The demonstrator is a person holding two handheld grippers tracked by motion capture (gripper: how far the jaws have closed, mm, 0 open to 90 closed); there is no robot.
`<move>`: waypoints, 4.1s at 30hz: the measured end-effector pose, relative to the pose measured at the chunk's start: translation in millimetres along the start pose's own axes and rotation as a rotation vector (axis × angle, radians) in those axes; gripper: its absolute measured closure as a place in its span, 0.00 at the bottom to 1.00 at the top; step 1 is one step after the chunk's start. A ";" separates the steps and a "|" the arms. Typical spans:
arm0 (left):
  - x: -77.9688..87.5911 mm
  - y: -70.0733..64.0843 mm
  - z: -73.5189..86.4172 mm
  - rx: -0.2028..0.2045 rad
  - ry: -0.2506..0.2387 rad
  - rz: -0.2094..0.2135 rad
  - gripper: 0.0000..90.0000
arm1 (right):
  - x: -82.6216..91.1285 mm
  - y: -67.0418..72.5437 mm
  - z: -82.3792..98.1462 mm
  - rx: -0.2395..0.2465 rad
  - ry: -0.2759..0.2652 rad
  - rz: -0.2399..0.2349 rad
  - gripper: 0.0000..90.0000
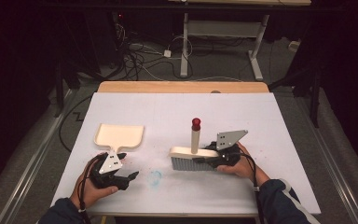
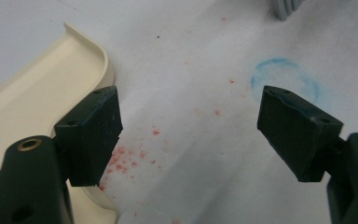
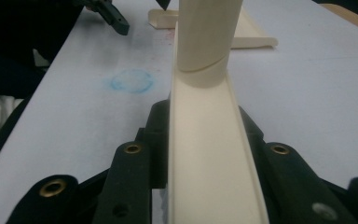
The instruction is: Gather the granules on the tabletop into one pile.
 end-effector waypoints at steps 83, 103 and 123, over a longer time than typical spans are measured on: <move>4.1 -2.2 -3.8 -0.048 0.003 -0.041 0.25 | 96.8 1.9 -18.8 -0.244 0.005 0.896 0.75; 3.4 -0.9 -4.0 -0.046 0.010 -0.044 0.25 | 145.9 48.4 19.1 -0.351 0.185 0.386 0.75; -0.4 -3.8 -0.8 -0.051 0.032 -0.020 0.25 | 142.3 -60.1 65.0 -0.601 0.343 0.263 0.50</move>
Point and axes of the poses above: each handheld gripper's, and its own axes: x roughly backward along the jaws, z roughly out of its underside, y roughly to its left, the point moved 8 cm from there along -x, roughly forward along the jaws, and after that the axes turned 5 degrees about z, right-handed, at the moved point
